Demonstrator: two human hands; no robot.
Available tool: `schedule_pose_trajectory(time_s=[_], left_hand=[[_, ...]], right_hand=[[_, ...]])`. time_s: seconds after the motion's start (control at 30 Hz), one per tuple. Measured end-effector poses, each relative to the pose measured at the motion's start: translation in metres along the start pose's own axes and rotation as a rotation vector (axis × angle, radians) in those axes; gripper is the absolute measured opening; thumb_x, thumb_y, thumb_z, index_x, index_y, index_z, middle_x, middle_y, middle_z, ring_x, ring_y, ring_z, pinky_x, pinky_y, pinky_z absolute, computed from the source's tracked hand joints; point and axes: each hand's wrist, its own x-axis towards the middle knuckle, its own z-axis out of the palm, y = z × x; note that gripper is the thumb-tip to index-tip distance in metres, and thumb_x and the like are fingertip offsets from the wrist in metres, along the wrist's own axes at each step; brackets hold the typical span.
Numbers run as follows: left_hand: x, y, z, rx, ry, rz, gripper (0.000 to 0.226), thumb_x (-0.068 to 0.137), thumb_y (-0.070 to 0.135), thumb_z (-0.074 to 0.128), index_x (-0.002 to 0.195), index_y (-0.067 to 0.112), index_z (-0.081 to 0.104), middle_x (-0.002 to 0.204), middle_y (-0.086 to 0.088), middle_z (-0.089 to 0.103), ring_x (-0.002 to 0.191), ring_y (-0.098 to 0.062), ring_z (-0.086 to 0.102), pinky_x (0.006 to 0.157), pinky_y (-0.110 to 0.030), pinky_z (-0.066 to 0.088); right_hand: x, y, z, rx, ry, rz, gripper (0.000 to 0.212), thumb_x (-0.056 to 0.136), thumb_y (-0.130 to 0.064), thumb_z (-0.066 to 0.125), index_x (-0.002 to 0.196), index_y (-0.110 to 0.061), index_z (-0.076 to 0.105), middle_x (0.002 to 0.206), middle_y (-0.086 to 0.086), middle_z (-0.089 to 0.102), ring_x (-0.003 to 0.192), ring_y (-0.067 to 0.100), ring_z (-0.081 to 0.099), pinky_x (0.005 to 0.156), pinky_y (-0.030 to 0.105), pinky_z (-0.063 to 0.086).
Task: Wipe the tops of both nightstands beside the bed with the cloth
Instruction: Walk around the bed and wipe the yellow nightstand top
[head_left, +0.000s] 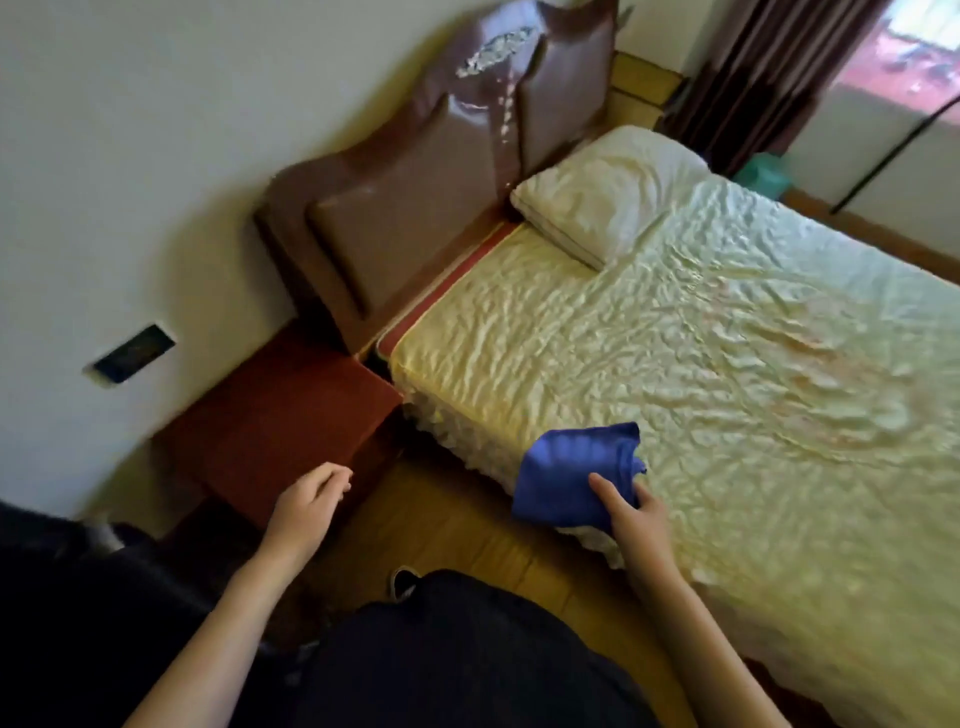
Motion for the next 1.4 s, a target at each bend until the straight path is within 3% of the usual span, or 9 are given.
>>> schedule_pose_trajectory(time_s=[0.27, 0.37, 0.6, 0.73, 0.87, 0.97, 1.17, 1.3, 1.4], left_hand=[[-0.067, 0.062, 0.188, 0.303, -0.508, 0.245, 0.023, 0.101, 0.029, 0.043, 0.102, 0.023, 0.065, 0.096, 0.006, 0.066, 0.094, -0.027, 0.064, 0.08, -0.039, 0.049], [-0.115, 0.076, 0.259, 0.408, -0.704, 0.337, 0.019, 0.1, 0.029, 0.044, 0.1, 0.029, 0.063, 0.1, 0.006, 0.067, 0.095, -0.02, 0.064, 0.084, -0.038, 0.049], [-0.218, 0.113, 0.388, 0.636, -1.032, 0.567, 0.021, 0.098, 0.03, 0.049, 0.11, 0.025, 0.065, 0.106, 0.007, 0.066, 0.1, -0.01, 0.061, 0.08, -0.026, 0.046], [-0.248, 0.131, 0.449, 0.783, -1.143, 0.664, 0.019, 0.099, 0.03, 0.048, 0.108, 0.028, 0.065, 0.106, 0.007, 0.066, 0.1, -0.011, 0.061, 0.08, -0.026, 0.045], [-0.262, 0.143, 0.506, 0.861, -1.193, 0.7, 0.018, 0.099, 0.029, 0.047, 0.102, 0.033, 0.064, 0.104, 0.009, 0.067, 0.098, -0.01, 0.062, 0.077, -0.025, 0.045], [-0.264, 0.154, 0.556, 0.869, -1.184, 0.681, 0.019, 0.098, 0.029, 0.048, 0.096, 0.037, 0.066, 0.103, 0.008, 0.071, 0.099, -0.013, 0.064, 0.09, -0.037, 0.049], [-0.28, 0.197, 0.689, 0.798, -1.136, 0.575, 0.019, 0.096, 0.031, 0.051, 0.085, 0.029, 0.067, 0.09, -0.005, 0.072, 0.091, -0.031, 0.067, 0.089, -0.052, 0.05], [-0.324, 0.246, 0.785, 0.844, -1.169, 0.563, 0.024, 0.099, 0.026, 0.047, 0.087, 0.024, 0.068, 0.09, -0.018, 0.072, 0.086, -0.041, 0.067, 0.071, -0.04, 0.051], [-0.381, 0.288, 0.857, 0.861, -1.256, 0.623, 0.022, 0.099, 0.033, 0.045, 0.093, 0.033, 0.066, 0.093, -0.007, 0.072, 0.085, -0.022, 0.067, 0.075, -0.033, 0.051]], right_hand=[[-0.136, 0.121, -0.194, 0.224, 0.504, 0.136, 0.021, 0.087, -0.018, 0.07, 0.105, -0.008, 0.07, 0.098, 0.006, 0.075, 0.091, 0.018, 0.071, 0.072, 0.027, 0.057], [-0.2, 0.173, -0.248, 0.327, 0.693, 0.181, 0.023, 0.087, -0.015, 0.069, 0.109, -0.007, 0.068, 0.099, 0.004, 0.073, 0.091, 0.017, 0.07, 0.074, 0.028, 0.056], [-0.332, 0.266, -0.309, 0.616, 1.12, 0.337, 0.029, 0.088, -0.015, 0.069, 0.115, -0.007, 0.064, 0.096, 0.0, 0.068, 0.088, 0.016, 0.066, 0.068, 0.029, 0.05], [-0.369, 0.303, -0.325, 0.754, 1.303, 0.43, 0.031, 0.088, -0.016, 0.069, 0.117, -0.008, 0.062, 0.1, 0.004, 0.066, 0.087, 0.018, 0.063, 0.079, 0.038, 0.048], [-0.371, 0.324, -0.359, 0.871, 1.393, 0.475, 0.032, 0.087, -0.02, 0.07, 0.117, -0.01, 0.062, 0.108, 0.007, 0.065, 0.094, 0.024, 0.063, 0.082, 0.04, 0.048], [-0.351, 0.335, -0.406, 0.904, 1.422, 0.47, 0.025, 0.085, -0.019, 0.072, 0.108, -0.011, 0.065, 0.107, 0.008, 0.068, 0.095, 0.025, 0.065, 0.083, 0.041, 0.051], [-0.291, 0.34, -0.551, 0.846, 1.411, 0.401, 0.018, 0.084, -0.017, 0.073, 0.101, -0.013, 0.069, 0.103, 0.007, 0.072, 0.096, 0.023, 0.068, 0.085, 0.041, 0.053], [-0.274, 0.337, -0.653, 0.797, 1.404, 0.404, 0.027, 0.084, -0.018, 0.073, 0.109, -0.009, 0.07, 0.102, 0.004, 0.073, 0.094, 0.021, 0.069, 0.081, 0.037, 0.053], [-0.28, 0.339, -0.721, 0.751, 1.444, 0.435, 0.019, 0.084, -0.017, 0.073, 0.102, -0.011, 0.071, 0.094, 0.0, 0.073, 0.09, 0.019, 0.069, 0.08, 0.037, 0.053]])
